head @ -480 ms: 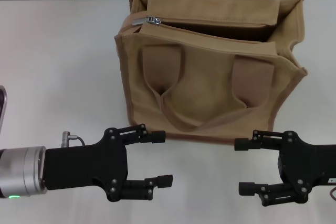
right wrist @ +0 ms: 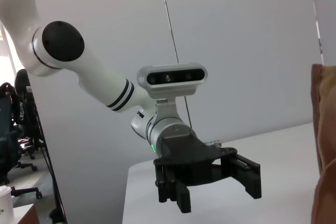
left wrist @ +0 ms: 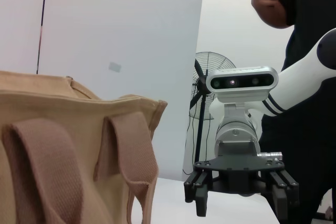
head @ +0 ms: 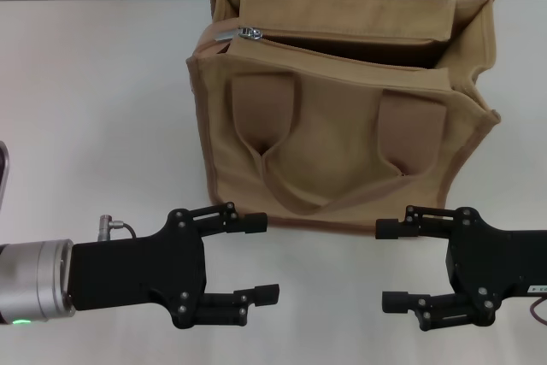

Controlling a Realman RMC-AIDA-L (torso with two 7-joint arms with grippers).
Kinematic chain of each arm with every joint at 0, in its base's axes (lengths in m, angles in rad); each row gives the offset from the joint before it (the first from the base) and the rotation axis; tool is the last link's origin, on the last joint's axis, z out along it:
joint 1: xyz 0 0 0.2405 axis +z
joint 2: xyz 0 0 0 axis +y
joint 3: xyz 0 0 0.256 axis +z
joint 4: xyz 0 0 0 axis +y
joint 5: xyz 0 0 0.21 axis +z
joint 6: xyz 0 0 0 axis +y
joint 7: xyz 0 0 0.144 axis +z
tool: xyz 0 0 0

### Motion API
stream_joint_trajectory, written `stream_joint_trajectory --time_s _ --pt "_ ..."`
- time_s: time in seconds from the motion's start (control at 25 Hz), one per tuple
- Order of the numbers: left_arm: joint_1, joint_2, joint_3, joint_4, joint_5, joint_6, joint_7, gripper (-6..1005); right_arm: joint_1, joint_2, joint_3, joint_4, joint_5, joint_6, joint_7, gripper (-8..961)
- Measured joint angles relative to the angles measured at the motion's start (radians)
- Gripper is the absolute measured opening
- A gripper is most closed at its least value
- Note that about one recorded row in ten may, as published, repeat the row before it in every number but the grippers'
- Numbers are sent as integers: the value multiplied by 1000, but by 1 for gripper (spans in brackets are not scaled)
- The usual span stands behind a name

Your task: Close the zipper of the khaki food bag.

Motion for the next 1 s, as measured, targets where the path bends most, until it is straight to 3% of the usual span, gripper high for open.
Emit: stream_joint_trajectory --time_s 0.52,0.56,0.6,0.64,0.68,0.72,0.8,0.84,1.0 --pt "1 1 -33 5 -4 1 0 768 4 0 0 0 21 8 0 807" --pt "7 2 -90 7 -5 9 0 767 3 0 0 0 21 8 0 807" --pt "7 2 -90 7 -5 9 0 766 3 0 0 0 21 8 0 807" --pt "19 10 -173 11 -5 22 -5 765 0 0 2 0 21 8 0 807" --pt "19 10 -173 11 -5 22 -5 763 0 0 2 0 21 8 0 807" --pt "30 23 -252 14 -6 27 -20 762 -3 0 8 0 21 8 0 807" --pt "35 32 -299 15 -6 21 -29 760 -5 0 9 0 22 7 0 807" --pt "43 50 -395 15 -7 -14 -37 758 -10 1 11 0 22 5 0 807" --pt "33 57 -466 15 -7 -98 -30 753 -15 1 12 0 22 3 -6 808"
